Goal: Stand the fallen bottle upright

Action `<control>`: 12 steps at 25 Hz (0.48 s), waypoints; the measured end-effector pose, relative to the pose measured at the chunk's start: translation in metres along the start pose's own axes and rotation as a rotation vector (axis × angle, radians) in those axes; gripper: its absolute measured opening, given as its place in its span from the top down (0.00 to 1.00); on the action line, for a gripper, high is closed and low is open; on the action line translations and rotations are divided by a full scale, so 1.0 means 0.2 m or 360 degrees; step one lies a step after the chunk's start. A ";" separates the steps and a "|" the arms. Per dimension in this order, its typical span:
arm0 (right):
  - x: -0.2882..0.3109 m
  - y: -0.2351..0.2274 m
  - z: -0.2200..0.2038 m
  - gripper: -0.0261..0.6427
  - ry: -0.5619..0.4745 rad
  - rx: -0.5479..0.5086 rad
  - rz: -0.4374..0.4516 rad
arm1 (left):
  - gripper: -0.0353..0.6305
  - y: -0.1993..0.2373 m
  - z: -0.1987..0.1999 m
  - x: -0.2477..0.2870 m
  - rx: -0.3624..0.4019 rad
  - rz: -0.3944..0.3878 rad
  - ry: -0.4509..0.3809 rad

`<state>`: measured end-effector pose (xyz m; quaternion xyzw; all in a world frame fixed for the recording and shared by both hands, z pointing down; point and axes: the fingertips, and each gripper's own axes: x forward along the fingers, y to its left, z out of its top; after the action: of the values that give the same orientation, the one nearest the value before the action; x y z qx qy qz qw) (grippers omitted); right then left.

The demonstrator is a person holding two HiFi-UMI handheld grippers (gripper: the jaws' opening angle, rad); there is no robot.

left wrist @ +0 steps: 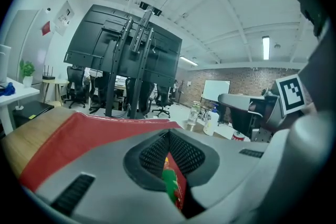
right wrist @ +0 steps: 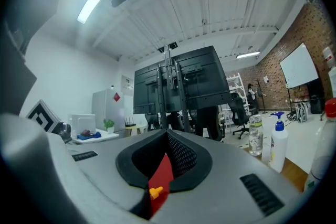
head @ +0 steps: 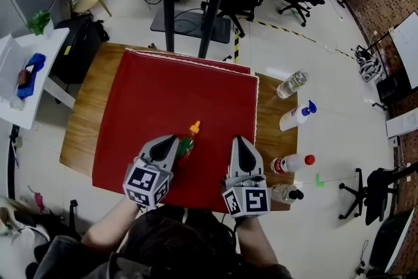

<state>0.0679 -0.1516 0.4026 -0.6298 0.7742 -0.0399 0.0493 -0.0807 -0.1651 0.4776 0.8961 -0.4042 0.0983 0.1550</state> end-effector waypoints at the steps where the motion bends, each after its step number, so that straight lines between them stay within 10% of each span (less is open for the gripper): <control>1: 0.01 -0.02 -0.01 0.95 -0.0005 0.0004 -0.0006 | 0.89 0.00 0.00 0.02 0.0005 -0.0002 0.0003; 12: 0.09 -0.17 -0.03 0.95 0.0009 0.0043 0.0039 | 0.88 0.03 -0.02 0.19 0.0022 0.0144 0.0051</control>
<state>0.0957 -0.1770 0.4127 -0.6194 0.7813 -0.0515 0.0563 -0.0605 -0.1934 0.4946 0.8762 -0.4412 0.1222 0.1508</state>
